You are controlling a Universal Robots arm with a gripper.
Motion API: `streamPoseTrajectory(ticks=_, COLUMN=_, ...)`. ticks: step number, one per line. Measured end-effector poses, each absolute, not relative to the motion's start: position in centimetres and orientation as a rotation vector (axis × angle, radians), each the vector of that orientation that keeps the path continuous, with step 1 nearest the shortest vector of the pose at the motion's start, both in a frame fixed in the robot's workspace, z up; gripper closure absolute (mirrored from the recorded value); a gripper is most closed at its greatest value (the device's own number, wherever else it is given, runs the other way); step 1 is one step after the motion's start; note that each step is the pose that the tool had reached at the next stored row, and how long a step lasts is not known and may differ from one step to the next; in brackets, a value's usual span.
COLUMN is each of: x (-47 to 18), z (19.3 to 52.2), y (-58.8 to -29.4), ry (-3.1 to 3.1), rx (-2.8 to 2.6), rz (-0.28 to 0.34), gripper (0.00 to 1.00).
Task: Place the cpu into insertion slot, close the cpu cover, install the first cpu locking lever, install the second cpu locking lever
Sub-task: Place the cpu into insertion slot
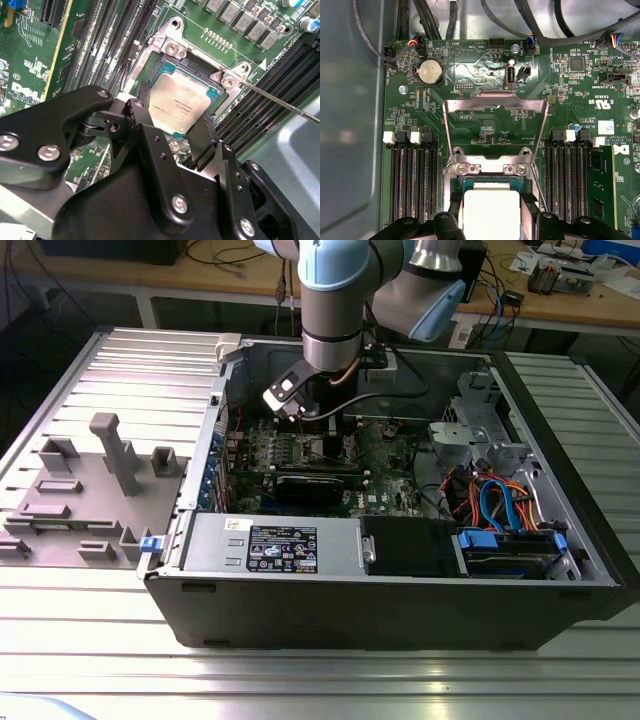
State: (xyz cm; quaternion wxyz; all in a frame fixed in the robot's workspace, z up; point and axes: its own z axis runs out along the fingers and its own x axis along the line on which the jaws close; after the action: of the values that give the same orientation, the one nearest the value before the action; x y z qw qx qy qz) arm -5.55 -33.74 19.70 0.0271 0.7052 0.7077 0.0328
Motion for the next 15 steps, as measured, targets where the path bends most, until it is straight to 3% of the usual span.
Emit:
streamPoseTrajectory(ticks=5, x=-5.5, z=19.7, y=-33.7, ry=2.185, rx=2.179, rz=0.103, gripper=0.45)
streamPoseTrajectory(ticks=6, x=-5.5, z=19.7, y=-33.7, ry=2.185, rx=2.179, rz=0.102, gripper=0.38)
streamPoseTrajectory(ticks=15, x=-5.6, z=21.0, y=-33.7, ry=2.187, rx=2.181, rz=0.098, gripper=0.38)
